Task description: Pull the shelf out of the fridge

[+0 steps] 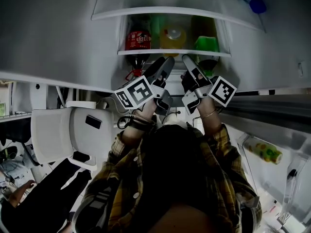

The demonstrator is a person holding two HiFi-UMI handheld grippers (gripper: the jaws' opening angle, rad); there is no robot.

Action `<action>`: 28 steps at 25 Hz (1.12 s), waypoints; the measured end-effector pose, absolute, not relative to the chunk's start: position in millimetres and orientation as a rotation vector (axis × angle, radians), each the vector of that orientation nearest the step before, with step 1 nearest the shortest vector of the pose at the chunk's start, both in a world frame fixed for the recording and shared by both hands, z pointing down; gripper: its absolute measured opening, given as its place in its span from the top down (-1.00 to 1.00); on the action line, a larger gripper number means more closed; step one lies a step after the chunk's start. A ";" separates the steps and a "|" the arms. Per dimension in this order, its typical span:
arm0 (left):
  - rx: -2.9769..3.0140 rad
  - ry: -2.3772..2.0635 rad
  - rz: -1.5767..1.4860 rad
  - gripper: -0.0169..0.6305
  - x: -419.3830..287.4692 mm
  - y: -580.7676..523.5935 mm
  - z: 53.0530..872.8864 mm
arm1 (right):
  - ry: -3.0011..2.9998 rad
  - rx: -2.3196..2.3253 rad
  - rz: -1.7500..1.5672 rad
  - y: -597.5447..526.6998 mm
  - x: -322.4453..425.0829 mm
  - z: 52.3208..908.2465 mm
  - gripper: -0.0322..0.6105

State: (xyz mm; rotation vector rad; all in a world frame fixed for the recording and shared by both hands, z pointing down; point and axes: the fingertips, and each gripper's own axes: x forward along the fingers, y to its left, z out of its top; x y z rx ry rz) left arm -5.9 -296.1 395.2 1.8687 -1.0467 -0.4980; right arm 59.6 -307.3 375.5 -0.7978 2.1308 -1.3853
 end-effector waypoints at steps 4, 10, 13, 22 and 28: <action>1.822 -1.027 -0.556 0.32 -9.4 -308.5 393.1 | 2.103 -0.817 -1.402 -318.4 61.0 380.3 0.42; 1.775 -1.060 -0.580 0.32 -9.1 -331.0 390.2 | 2.066 -0.842 -1.410 -339.1 63.6 384.9 0.42; 1.761 -1.072 -0.583 0.32 -8.7 -339.6 390.6 | 2.024 -0.865 -1.425 -347.8 65.6 389.2 0.42; 1.667 -1.123 -0.653 0.32 -27.5 -363.8 394.8 | 1.945 -0.934 -1.413 -370.5 72.6 387.5 0.42; 1.638 -1.151 -0.672 0.39 -33.1 -374.7 393.4 | 1.856 -0.947 -1.440 -378.6 73.6 388.1 0.59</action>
